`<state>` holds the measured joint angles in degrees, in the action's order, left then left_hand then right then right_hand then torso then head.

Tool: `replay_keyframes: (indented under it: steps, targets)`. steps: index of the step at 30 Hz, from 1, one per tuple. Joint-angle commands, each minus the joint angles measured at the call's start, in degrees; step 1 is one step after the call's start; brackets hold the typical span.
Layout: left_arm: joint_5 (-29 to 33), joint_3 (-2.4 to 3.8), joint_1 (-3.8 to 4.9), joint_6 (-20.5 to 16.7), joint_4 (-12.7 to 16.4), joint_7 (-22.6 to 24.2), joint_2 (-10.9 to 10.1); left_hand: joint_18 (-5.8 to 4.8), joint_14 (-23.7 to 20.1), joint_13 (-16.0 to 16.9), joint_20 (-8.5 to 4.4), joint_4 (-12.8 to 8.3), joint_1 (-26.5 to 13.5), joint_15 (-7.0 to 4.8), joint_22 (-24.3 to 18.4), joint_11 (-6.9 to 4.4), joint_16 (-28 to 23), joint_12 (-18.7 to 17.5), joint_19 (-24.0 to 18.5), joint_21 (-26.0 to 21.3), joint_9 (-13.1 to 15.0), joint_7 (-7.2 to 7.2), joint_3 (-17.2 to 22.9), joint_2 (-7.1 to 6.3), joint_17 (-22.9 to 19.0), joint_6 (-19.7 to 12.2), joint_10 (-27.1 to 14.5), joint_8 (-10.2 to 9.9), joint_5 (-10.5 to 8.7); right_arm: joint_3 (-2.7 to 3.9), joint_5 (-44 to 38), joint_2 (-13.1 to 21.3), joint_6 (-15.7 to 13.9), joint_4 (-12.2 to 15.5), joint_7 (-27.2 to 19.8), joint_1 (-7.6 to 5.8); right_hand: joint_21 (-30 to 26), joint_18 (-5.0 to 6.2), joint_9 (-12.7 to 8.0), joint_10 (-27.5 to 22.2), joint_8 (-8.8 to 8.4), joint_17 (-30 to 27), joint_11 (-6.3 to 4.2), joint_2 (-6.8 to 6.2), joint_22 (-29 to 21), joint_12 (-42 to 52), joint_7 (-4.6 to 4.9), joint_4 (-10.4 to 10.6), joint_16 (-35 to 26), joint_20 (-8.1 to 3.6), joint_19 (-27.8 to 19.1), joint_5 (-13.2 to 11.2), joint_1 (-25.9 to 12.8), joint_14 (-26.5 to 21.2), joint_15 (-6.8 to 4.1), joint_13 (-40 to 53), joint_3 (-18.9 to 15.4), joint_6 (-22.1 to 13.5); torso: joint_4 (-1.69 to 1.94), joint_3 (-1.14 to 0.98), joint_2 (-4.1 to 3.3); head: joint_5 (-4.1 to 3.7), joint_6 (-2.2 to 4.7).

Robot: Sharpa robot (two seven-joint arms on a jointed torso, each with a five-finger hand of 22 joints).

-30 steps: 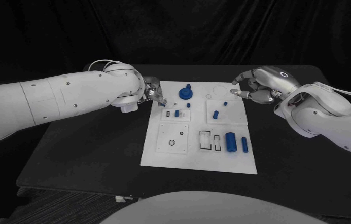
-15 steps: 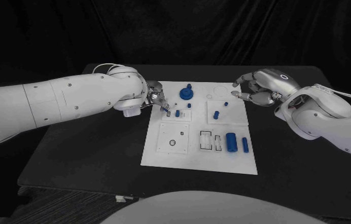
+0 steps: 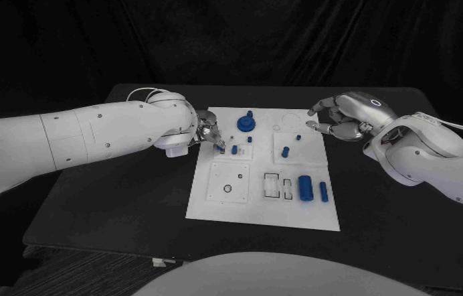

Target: Assemble the parts on the task board

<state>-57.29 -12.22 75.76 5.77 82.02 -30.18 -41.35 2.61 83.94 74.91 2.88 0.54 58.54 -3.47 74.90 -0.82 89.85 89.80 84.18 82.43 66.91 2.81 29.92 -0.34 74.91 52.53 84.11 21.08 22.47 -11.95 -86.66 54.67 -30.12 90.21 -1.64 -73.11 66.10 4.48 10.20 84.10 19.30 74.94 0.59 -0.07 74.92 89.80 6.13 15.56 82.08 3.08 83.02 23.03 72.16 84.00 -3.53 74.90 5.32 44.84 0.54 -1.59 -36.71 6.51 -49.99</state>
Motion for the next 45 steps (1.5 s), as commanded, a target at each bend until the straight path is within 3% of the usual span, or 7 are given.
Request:
replay_keyframes:
  steps: [1,13,37,40,41,44,45]
  targets:
    - [-0.25,0.04,-0.32,-0.3,-0.15,1.14,0.27,-0.28,6.06,15.09,-0.33,-0.23,0.11,-0.44,10.97,-0.38,0.15,0.2,-0.04,-0.19,-0.07,-0.16,0.41,0.57,15.09,0.1,5.89,-0.17,-0.08,0.04,-0.04,-0.05,0.06,-0.02,0.82,0.17,-0.36,0.18,-0.07,5.9,-0.04,7.24,0.28,0.12,8.87,0.2,0.19,0.02,-0.24,-0.05,0.14,0.19,0.6,4.23,0.42,15.1,0.46,0.18,0.04,-0.05,-0.1,-0.06,-0.01]
    - [-0.27,0.04,-1.37,-0.3,-1.8,1.79,1.07,-0.28,6.06,15.09,-0.32,-0.21,0.11,-0.44,10.98,-0.39,0.15,0.2,-0.04,-0.19,-0.06,-0.19,0.42,0.65,15.09,0.16,5.89,-0.15,-0.07,0.04,-0.04,-0.02,0.01,-0.06,0.77,0.21,-0.37,0.18,-0.08,5.9,-0.05,7.28,0.29,0.12,8.87,0.2,0.19,0.02,-0.21,-0.05,0.14,0.34,0.63,4.24,0.42,15.1,0.48,0.19,0.04,-0.06,-0.05,-0.29,-0.01]
    - [-0.27,0.03,-1.87,-0.03,-2.18,3.27,1.47,-0.24,6.06,15.09,-0.33,-0.25,0.25,-0.46,10.92,-0.43,0.15,0.2,-0.13,-0.33,0.0,-0.24,0.55,0.89,15.09,0.2,5.89,-0.11,-0.02,0.04,-0.04,-0.19,0.33,-0.19,0.89,0.35,-0.33,0.17,-0.11,5.9,-0.06,7.23,0.3,0.11,8.88,0.2,0.2,0.04,-0.26,-0.04,0.16,0.48,0.66,4.23,0.43,15.1,0.5,0.19,0.06,-0.06,-0.08,-0.22,-0.01]
    - [-0.27,0.03,-1.89,0.37,-2.13,3.14,1.48,-0.22,6.06,15.09,-0.33,0.21,-0.23,-0.47,10.93,-0.46,0.15,0.2,-0.18,-0.49,0.18,-0.3,-0.29,0.79,15.09,0.33,5.89,-0.07,-3.16,0.04,-0.04,-0.19,0.38,-0.19,0.93,0.36,-0.34,0.17,-0.13,5.9,-0.06,7.21,0.31,0.12,8.88,0.2,0.2,0.04,-0.27,-0.04,0.16,0.54,0.7,4.23,0.44,15.1,0.53,0.19,0.07,-0.07,-0.08,-0.18,-0.01]
    - [-0.27,0.03,-1.89,0.48,-2.14,3.11,1.49,-0.22,6.06,15.09,-0.33,0.22,-0.24,-0.47,10.93,-0.46,0.15,0.2,-0.18,-0.49,0.18,-0.3,-0.31,0.79,15.09,0.33,5.89,-0.08,-3.22,0.04,-0.04,-0.19,0.39,-0.19,0.94,0.36,-0.34,0.17,-0.13,5.9,-0.06,7.21,0.31,0.12,8.88,0.2,0.2,0.04,-0.27,-0.04,0.16,0.54,0.7,4.23,0.44,15.1,0.53,0.19,0.07,-0.07,-0.08,-0.16,-0.01]
    - [-0.27,0.03,-1.91,0.85,-2.23,2.96,1.53,-0.18,6.06,15.09,-0.26,1.94,-1.78,-0.41,10.92,-0.39,0.15,0.2,-0.3,-0.75,0.05,-0.28,-2.53,0.62,15.09,0.57,5.89,-0.33,-7.74,0.04,-0.04,-0.19,0.43,-0.19,0.97,0.36,-0.34,0.17,-0.13,5.9,-0.06,7.21,0.31,0.12,8.88,0.2,0.2,0.04,-0.27,-0.04,0.16,0.54,0.7,4.23,0.44,15.1,0.53,0.19,0.07,-0.08,-0.07,-0.15,-0.01]
    - [-0.27,0.03,-1.91,0.94,-2.25,2.91,1.53,-0.18,6.06,15.09,-0.26,1.94,-1.78,-0.41,10.92,-0.39,0.15,0.2,-0.3,-0.75,0.05,-0.28,-2.53,0.62,15.09,0.57,5.89,-0.33,-7.74,0.04,-0.04,-0.19,0.44,-0.19,0.98,0.36,-0.34,0.17,-0.13,5.9,-0.06,7.21,0.31,0.12,8.88,0.2,0.2,0.04,-0.27,-0.04,0.16,0.54,0.7,4.23,0.44,15.1,0.53,0.19,0.08,-0.08,-0.07,-0.15,-0.01]
